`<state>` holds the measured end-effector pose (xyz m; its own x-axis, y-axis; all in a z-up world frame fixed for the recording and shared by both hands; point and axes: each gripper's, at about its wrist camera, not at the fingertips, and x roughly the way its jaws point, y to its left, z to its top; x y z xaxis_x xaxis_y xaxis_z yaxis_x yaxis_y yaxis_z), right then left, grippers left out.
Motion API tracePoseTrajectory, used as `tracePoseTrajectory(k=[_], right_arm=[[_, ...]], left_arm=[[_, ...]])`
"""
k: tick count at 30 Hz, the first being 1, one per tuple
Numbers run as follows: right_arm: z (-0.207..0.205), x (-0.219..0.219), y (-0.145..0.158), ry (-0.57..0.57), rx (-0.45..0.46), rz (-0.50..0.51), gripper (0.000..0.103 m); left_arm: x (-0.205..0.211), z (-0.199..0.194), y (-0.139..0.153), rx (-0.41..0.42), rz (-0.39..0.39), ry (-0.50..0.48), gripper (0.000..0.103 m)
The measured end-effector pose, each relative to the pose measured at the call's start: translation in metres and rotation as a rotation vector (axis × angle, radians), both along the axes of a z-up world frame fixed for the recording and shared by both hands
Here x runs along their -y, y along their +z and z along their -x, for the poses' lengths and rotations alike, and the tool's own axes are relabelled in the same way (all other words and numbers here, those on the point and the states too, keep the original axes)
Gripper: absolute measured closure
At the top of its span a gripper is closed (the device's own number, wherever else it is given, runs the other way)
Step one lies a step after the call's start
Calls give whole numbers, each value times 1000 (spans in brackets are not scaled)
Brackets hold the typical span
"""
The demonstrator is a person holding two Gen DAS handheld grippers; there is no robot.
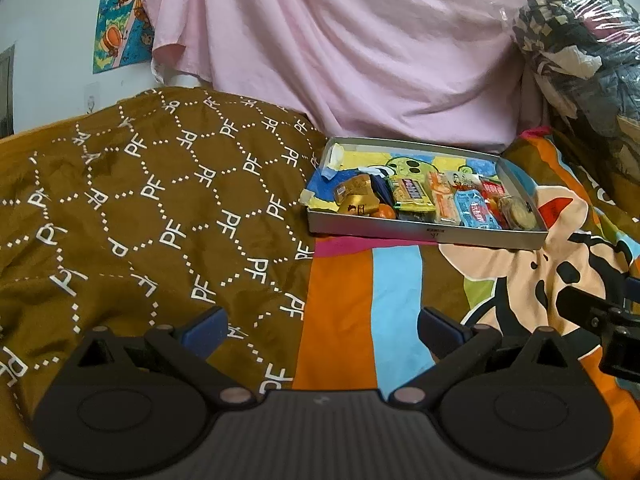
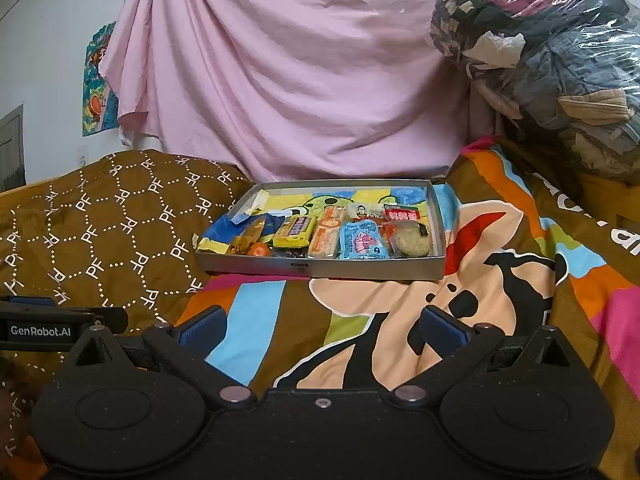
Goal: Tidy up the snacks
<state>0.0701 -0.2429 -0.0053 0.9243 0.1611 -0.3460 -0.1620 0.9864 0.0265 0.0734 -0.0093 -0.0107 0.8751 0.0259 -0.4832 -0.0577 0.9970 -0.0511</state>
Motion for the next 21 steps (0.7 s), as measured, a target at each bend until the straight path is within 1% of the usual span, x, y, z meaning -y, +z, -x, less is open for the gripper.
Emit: tracePoseTrajectory(k=[11, 21], right_arm=[[0, -1, 1, 13, -2, 18, 1], [-1, -2, 0, 20, -4, 27, 1]], left_arm=[[4, 1, -1, 2, -25, -31, 0], [1, 1, -2, 1, -14, -36, 0]])
